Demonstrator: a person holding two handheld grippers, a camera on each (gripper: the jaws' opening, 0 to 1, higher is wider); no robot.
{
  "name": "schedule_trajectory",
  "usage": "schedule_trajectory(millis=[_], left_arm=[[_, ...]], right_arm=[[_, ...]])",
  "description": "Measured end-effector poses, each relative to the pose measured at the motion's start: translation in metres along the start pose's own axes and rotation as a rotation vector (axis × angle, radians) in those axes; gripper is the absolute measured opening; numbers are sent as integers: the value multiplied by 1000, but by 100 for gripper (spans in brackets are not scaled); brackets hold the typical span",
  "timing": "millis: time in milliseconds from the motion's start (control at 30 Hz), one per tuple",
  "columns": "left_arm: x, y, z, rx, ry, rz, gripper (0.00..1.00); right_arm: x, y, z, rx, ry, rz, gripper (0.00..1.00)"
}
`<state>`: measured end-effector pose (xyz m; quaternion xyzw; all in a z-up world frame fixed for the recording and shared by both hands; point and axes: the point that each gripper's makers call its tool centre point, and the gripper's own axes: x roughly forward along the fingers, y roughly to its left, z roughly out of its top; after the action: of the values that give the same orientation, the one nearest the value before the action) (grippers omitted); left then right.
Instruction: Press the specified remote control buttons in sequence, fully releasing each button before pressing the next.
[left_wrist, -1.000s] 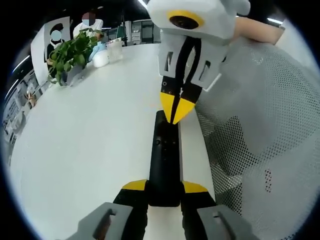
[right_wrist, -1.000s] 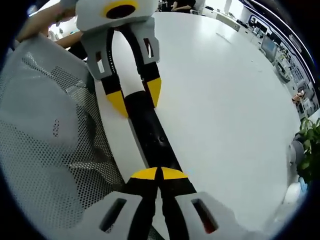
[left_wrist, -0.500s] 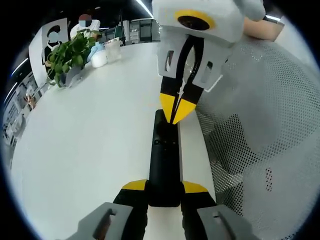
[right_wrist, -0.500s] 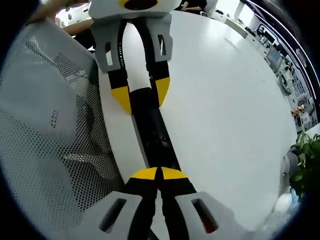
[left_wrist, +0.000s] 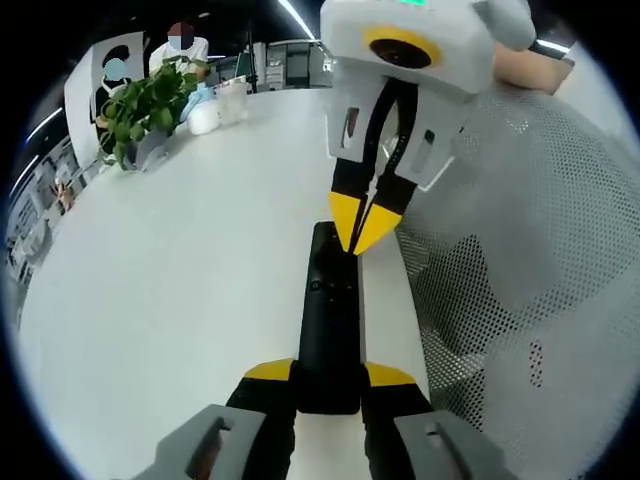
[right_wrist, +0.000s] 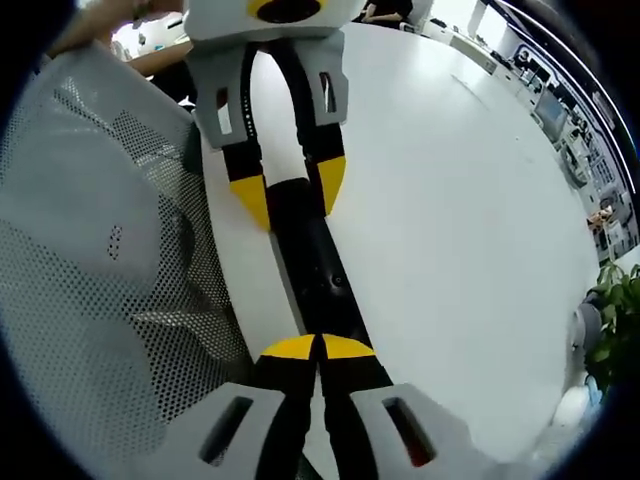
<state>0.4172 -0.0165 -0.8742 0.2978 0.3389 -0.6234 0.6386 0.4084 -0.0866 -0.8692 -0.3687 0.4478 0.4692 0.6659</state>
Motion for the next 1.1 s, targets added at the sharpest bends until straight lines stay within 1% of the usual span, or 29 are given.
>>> schedule_trajectory(millis=[167,200,233,267,300,333,367,400,433,467,500,567,667,733,1000,1100], left_arm=[[0,0,1,5,3,-1,24],[0,-1,2,-48,-5,-7,24],[-1,2,2,-32,-6,-8,24],[-1,1,2,-32,-14,-9,24],[-1,0,0,-38,-10,-9,24],[0,1,2,-32,-22,-5,24],[0,0,2,-39,-22,-7,24],[0,0,1,-34,-19,-7,24],[0,0,2,-30,-17,-7,24],[0,0,2,-30,-14,-7,24],[1,0,2,-27,-11,-8,24],[0,0,2,-26,-9,-8,24],[0,0,2,-27,-9,-8,24],[1,0,2,-26,-7,-6,24],[0,0,2,-23,-6,-7,24],[1,0,1,-14,-3,-7,24]], right_arm=[[2,1,0,-22,6,-2,0],[2,2,0,-25,5,3,0],[3,6,0,-26,2,21,0],[15,17,-9,-46,52,65,0],[5,10,-28,-64,174,-24,0],[18,11,0,-182,67,-44,0],[20,11,-3,-160,93,-64,0],[15,10,0,-123,59,4,0],[15,13,4,-62,20,42,0],[9,7,2,-57,16,24,0],[7,3,0,-74,22,9,0],[5,2,2,-38,-8,7,0],[4,0,4,-39,-15,-6,0],[3,-2,9,-42,-33,-21,0],[4,-2,9,-28,-39,-13,0],[6,-1,10,-47,-35,-16,0]])
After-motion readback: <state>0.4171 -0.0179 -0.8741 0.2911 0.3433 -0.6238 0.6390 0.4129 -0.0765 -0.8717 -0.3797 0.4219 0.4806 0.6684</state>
